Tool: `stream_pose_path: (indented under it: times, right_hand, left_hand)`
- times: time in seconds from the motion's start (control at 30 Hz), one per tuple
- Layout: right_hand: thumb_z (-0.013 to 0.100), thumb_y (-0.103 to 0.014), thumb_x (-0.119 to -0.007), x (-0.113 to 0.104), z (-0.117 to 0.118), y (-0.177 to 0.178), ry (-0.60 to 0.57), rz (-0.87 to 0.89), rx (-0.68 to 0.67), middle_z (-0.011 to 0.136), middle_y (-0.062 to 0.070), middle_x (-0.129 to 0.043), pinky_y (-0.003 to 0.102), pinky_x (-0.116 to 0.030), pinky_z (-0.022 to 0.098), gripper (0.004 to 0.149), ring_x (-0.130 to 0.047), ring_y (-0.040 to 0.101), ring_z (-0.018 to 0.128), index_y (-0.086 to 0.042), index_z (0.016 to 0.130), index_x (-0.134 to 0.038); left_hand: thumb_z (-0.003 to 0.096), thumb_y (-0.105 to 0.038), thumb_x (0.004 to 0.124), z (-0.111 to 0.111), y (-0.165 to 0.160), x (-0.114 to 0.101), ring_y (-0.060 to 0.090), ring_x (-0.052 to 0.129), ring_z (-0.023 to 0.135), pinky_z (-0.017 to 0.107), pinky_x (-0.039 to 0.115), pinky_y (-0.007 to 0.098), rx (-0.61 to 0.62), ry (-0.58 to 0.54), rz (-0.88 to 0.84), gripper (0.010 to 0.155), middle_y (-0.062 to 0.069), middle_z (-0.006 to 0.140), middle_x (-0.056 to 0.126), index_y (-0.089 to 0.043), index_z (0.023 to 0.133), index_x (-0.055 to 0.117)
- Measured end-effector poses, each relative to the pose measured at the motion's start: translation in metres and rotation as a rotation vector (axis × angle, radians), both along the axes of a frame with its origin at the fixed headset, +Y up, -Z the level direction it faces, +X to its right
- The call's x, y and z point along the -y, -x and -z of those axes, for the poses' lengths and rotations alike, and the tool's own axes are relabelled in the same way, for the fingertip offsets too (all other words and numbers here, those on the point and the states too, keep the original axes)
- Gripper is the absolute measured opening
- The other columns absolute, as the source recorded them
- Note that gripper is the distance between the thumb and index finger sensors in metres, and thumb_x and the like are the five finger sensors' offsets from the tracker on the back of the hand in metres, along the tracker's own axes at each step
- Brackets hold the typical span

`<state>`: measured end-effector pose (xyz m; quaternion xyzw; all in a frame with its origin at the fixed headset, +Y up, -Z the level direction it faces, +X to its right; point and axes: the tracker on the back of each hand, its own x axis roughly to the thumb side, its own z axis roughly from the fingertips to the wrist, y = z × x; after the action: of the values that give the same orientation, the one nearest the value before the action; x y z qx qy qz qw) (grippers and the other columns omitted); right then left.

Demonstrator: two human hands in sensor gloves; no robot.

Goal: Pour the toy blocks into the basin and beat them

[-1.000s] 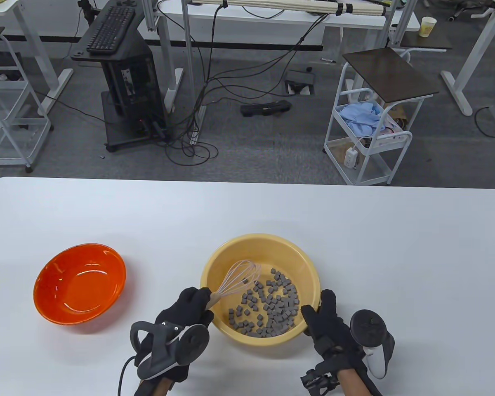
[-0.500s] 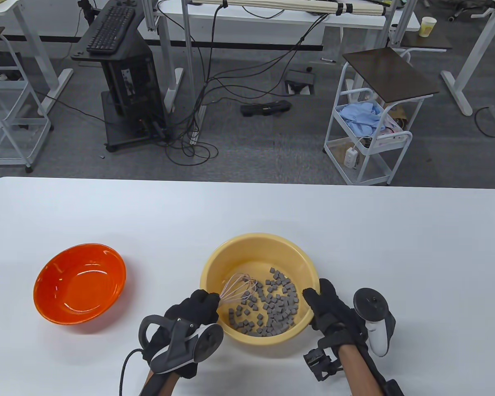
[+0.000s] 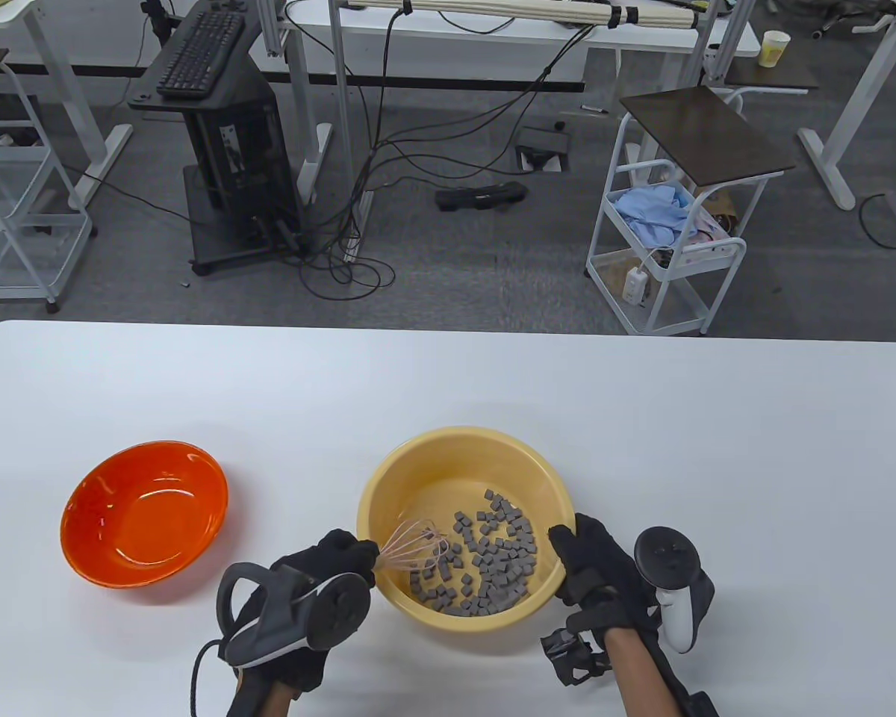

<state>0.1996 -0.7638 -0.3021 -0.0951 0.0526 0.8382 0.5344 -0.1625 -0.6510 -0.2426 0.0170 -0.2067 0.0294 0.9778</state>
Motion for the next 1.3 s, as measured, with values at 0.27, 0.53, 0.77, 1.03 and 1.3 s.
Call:
stream_pose_path:
  times: [0.27, 0.53, 0.77, 1.03, 1.3]
  right_hand:
    - [0.069, -0.032, -0.073, 0.0, -0.001, 0.002, -0.003, 0.008, 0.014, 0.07, 0.024, -0.082, 0.038, -0.086, 0.032, 0.055, -0.095, 0.021, 0.033, 0.006, 0.103, -0.054]
    - [0.068, -0.033, -0.074, 0.001, -0.003, 0.001, -0.001, 0.036, 0.02, 0.069, 0.024, -0.082, 0.038, -0.087, 0.032, 0.055, -0.096, 0.021, 0.033, 0.006, 0.103, -0.055]
    - [0.068, -0.032, -0.074, 0.001, -0.003, 0.001, -0.014, 0.027, 0.011, 0.069, 0.024, -0.082, 0.037, -0.087, 0.032, 0.056, -0.097, 0.02, 0.032, 0.007, 0.102, -0.055]
    - [0.067, -0.031, -0.076, 0.001, -0.002, 0.001, -0.036, 0.019, 0.02, 0.065, 0.025, -0.084, 0.036, -0.089, 0.029, 0.055, -0.099, 0.02, 0.029, 0.01, 0.1, -0.057]
    - [0.067, -0.03, -0.077, 0.002, -0.002, 0.001, -0.045, 0.008, 0.037, 0.064, 0.025, -0.084, 0.036, -0.09, 0.028, 0.055, -0.1, 0.019, 0.028, 0.01, 0.099, -0.058]
  left_hand:
    - [0.0652, -0.037, 0.076, 0.015, -0.017, 0.003, 0.002, 0.099, 0.037, 0.031, 0.089, 0.027, 0.178, 0.166, -0.125, 0.036, 0.014, 0.097, 0.089, -0.021, 0.097, 0.083]
    - [0.0664, -0.032, 0.074, 0.042, -0.078, 0.013, 0.012, 0.102, 0.06, 0.046, 0.091, 0.033, 0.147, 0.146, -0.027, 0.043, 0.02, 0.105, 0.078, -0.015, 0.106, 0.072]
    - [0.0652, -0.034, 0.075, 0.044, -0.085, 0.018, 0.007, 0.104, 0.049, 0.037, 0.092, 0.029, -0.011, -0.023, 0.11, 0.044, 0.019, 0.103, 0.08, -0.017, 0.105, 0.072]
    - [0.0639, -0.038, 0.078, 0.028, -0.054, 0.014, 0.0, 0.097, 0.027, 0.022, 0.089, 0.024, -0.16, -0.086, 0.135, 0.042, 0.019, 0.097, 0.087, -0.018, 0.1, 0.079]
    - [0.0613, -0.042, 0.081, 0.012, -0.054, -0.008, -0.001, 0.095, 0.025, 0.022, 0.088, 0.024, -0.166, -0.143, 0.255, 0.038, 0.015, 0.094, 0.09, -0.022, 0.093, 0.086]
